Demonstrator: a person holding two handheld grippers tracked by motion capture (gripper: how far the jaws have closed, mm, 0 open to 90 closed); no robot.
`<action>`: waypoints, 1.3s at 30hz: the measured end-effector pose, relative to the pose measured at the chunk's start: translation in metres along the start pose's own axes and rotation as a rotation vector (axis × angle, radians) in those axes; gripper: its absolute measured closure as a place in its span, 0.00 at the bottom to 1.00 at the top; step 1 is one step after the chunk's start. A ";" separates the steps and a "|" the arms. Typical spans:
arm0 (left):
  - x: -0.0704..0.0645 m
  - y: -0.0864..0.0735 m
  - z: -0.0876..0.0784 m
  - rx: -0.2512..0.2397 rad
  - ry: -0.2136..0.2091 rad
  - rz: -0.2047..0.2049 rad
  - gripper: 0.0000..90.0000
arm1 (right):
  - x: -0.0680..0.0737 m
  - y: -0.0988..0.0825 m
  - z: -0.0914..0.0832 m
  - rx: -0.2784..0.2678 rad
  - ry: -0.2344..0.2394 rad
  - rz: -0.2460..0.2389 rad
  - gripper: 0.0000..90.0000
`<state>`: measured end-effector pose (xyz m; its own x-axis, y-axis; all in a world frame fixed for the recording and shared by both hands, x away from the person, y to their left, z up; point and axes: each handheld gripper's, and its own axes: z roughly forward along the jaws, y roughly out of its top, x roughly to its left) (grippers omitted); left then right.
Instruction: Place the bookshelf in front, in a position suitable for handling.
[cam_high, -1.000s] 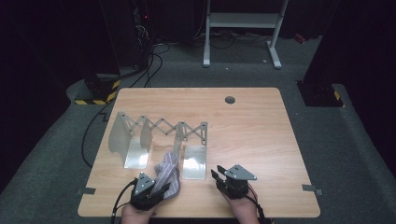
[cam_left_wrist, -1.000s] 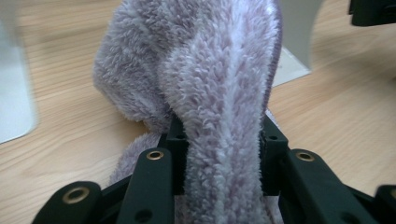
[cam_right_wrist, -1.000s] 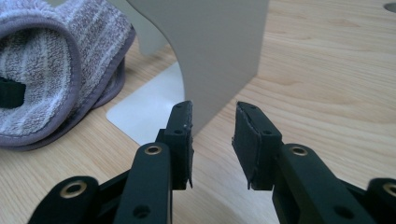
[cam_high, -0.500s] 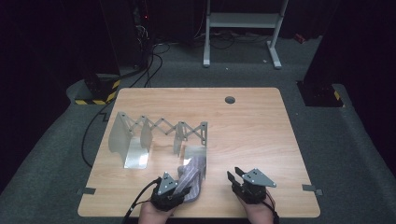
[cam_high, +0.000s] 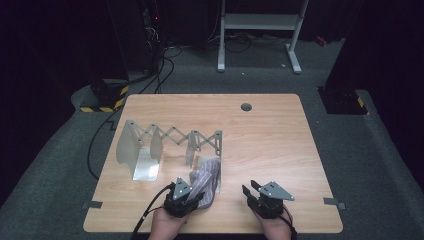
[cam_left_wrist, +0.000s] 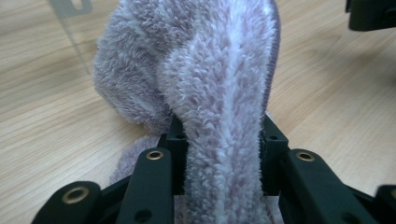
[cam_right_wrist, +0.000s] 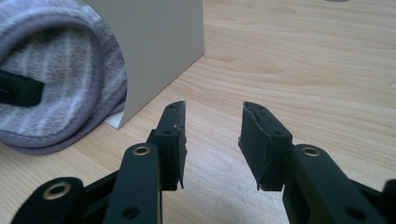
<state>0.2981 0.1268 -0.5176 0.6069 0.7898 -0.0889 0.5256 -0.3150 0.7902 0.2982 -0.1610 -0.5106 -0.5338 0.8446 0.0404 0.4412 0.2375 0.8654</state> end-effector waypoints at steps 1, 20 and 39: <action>0.000 0.001 0.003 0.005 -0.001 0.001 0.73 | 0.000 0.000 0.000 -0.001 0.000 0.003 0.67; -0.022 0.073 -0.034 -0.183 -0.030 0.076 0.73 | -0.007 -0.001 -0.005 -0.019 -0.007 0.026 0.67; -0.026 0.063 -0.029 -0.157 -0.073 0.056 0.73 | -0.005 -0.003 -0.002 -0.006 -0.006 0.014 0.67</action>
<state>0.2979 0.1017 -0.4481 0.6773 0.7311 -0.0815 0.3940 -0.2670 0.8794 0.2985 -0.1665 -0.5125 -0.5232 0.8508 0.0494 0.4444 0.2229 0.8676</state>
